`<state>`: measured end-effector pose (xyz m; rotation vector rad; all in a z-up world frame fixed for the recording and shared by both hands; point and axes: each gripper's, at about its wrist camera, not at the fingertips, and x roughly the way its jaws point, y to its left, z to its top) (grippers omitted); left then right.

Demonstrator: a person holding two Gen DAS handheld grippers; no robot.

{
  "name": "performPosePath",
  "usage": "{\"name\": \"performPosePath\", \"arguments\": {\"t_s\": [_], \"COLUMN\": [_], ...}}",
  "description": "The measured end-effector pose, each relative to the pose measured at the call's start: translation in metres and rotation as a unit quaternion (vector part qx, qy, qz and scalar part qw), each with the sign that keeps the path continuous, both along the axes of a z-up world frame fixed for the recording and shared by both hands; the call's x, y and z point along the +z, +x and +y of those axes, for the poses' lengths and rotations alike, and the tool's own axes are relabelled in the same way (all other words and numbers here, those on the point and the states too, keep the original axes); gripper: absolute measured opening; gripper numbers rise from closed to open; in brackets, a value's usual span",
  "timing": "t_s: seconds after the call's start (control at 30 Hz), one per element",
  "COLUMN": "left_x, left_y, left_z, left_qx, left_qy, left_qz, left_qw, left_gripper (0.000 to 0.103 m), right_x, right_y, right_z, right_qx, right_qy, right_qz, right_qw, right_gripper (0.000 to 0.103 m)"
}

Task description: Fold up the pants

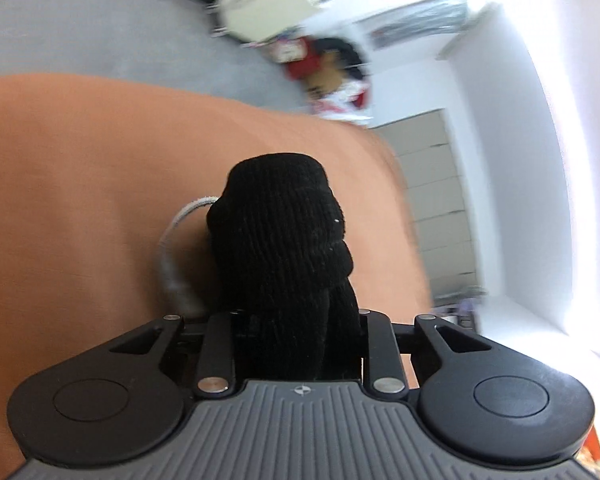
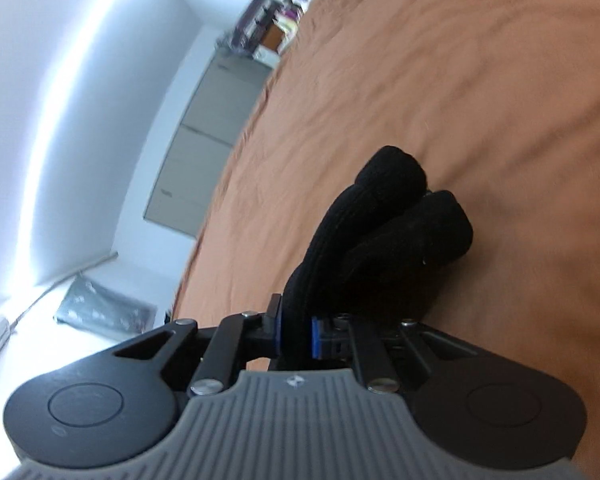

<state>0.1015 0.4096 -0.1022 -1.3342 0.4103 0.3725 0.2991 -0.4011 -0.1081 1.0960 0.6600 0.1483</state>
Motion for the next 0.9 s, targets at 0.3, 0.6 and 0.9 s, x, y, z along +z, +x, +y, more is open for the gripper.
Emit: {"name": "performPosePath", "arguments": {"t_s": [0.3,0.6,0.9], "left_x": [-0.052,-0.012,0.006], "left_y": [-0.006,-0.037,-0.03], "left_z": [0.001,0.001,-0.023], "left_qx": [-0.03,-0.019,-0.057], "left_qy": [0.067,0.108,0.173], "left_qz": [0.08,0.095,0.095], "left_qw": [0.9941,0.9894,0.9787], "left_gripper": [0.06,0.068,0.076], "right_x": [-0.064,0.021,0.044], "right_y": [-0.041,-0.082,0.016], "right_z": [0.025,0.053,0.259], "right_qx": [0.041,-0.036,0.435], "right_qy": [-0.156,-0.386,-0.444], "right_qz": [0.035,-0.042,-0.247], "right_qw": [0.986,0.921,0.743], "right_gripper": [0.017,0.043,0.041]}}
